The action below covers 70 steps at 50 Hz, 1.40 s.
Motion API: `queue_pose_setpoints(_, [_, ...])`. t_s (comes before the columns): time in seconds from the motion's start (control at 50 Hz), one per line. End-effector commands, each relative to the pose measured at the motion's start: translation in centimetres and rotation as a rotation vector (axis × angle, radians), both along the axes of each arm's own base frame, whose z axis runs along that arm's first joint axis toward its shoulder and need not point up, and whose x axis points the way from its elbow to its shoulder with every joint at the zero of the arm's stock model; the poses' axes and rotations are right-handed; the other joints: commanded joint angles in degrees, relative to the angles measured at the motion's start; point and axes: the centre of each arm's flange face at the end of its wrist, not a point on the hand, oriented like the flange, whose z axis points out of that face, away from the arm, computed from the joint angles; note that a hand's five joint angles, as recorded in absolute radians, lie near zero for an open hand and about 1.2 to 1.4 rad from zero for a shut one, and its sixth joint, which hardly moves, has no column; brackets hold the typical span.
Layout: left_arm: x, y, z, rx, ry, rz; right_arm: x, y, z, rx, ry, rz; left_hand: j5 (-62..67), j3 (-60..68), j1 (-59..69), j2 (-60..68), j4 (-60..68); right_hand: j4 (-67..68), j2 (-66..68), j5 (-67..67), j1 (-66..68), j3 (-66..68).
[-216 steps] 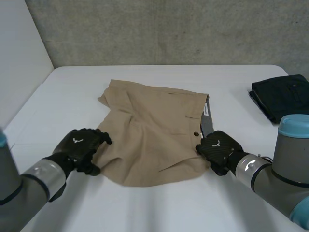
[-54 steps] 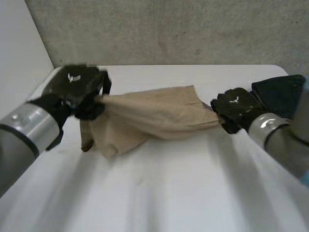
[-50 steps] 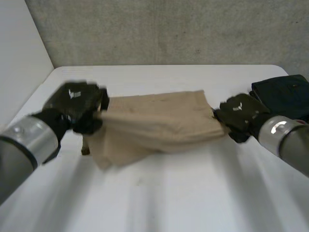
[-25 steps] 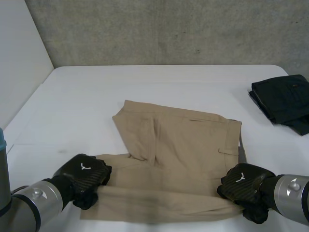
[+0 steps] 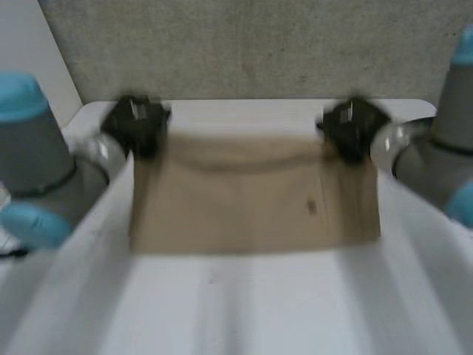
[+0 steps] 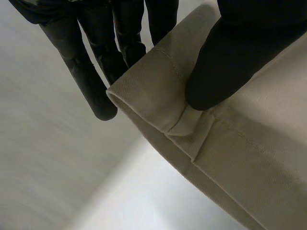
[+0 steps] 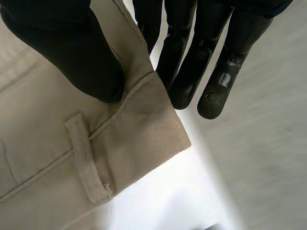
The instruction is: Fold the laundry.
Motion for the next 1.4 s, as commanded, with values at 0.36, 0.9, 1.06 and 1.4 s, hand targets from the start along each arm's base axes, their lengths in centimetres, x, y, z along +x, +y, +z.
queue_pose_setpoints(0.36, [0.0,-2.5,8.2,-0.477,0.233,0.080,5.0,-0.3,9.6,-0.533,-0.333,0.040,14.1,11.6,14.5,11.2,11.1,11.9,12.8,13.1,23.9,12.2])
queue_pose_setpoints(0.9, [5.7,14.4,-9.7,0.539,-0.246,0.058,-2.9,9.7,-10.2,0.420,0.278,0.035,14.1,11.6,14.5,11.2,11.1,11.9,12.8,13.1,23.9,12.2])
queue_pose_setpoints(1.06, [6.5,19.6,-8.3,0.611,-0.335,-0.023,-6.1,14.4,-9.7,0.538,0.445,0.121,9.9,7.4,10.3,7.0,7.0,11.9,12.8,13.1,23.9,12.2])
queue_pose_setpoints(1.4, [5.3,15.4,-5.3,0.390,-0.216,0.014,-6.0,14.3,-11.2,0.497,0.290,0.097,-38.7,-41.2,-38.3,-41.6,-41.7,11.9,12.8,13.1,23.9,12.2])
